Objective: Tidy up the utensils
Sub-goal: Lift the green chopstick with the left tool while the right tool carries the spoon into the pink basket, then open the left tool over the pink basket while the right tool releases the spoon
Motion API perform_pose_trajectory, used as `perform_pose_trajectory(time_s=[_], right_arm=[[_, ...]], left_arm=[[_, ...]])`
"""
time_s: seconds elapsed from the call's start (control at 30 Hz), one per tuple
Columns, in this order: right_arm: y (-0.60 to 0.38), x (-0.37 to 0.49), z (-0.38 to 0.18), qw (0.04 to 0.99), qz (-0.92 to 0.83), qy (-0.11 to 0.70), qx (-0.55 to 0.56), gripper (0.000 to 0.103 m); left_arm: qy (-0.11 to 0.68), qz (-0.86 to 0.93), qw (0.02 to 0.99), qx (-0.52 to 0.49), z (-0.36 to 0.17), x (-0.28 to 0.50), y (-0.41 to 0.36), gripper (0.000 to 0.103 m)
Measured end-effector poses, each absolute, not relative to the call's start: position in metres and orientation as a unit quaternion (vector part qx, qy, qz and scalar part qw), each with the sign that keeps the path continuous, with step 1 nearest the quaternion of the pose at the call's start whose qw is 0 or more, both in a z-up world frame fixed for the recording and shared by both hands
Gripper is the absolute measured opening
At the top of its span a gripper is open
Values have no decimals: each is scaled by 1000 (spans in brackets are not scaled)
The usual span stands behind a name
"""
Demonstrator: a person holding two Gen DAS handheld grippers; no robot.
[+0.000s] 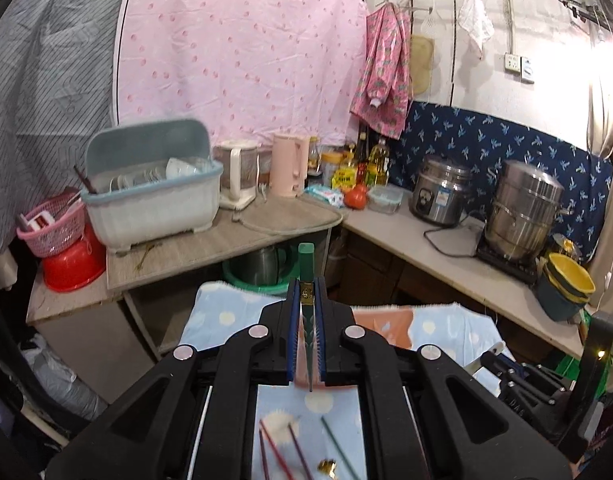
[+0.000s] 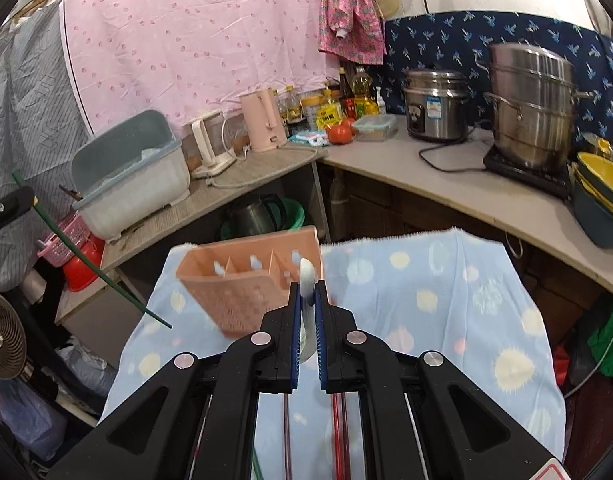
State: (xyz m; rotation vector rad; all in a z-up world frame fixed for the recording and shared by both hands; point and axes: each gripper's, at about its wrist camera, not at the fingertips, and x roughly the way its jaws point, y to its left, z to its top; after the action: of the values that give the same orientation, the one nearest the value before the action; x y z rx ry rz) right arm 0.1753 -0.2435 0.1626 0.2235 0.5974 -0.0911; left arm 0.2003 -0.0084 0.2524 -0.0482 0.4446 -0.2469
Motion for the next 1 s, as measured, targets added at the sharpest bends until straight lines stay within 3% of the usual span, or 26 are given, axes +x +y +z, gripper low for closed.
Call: perform_pose_trajectory(time_s=[0.23, 0.63, 0.7, 0.73, 0.77, 0.83, 1.0], right_arm=[[-245, 238, 169, 954, -51, 279, 99, 7], [-238, 306, 117, 941, -48, 323, 90, 8], [-238, 304, 113, 942, -54, 320, 92, 12], [-238, 303, 110, 942, -55, 319, 92, 19], [-238, 301, 109, 942, -57, 317, 95, 26], [-240, 294, 110, 943, -58, 312, 102, 29], [-240, 274, 115, 944, -58, 306, 106, 34]], left_arm=[[200, -119, 972, -26, 271, 253, -29, 7], [267, -119, 956, -20, 199, 307, -42, 7], [266, -111, 957, -19, 192, 307, -41, 8], [266, -108, 958, -18, 191, 308, -41, 16], [266, -100, 959, -17, 189, 307, -42, 33], [263, -92, 960, -22, 187, 303, -39, 46], [266, -90, 960, -17, 184, 294, -34, 46]])
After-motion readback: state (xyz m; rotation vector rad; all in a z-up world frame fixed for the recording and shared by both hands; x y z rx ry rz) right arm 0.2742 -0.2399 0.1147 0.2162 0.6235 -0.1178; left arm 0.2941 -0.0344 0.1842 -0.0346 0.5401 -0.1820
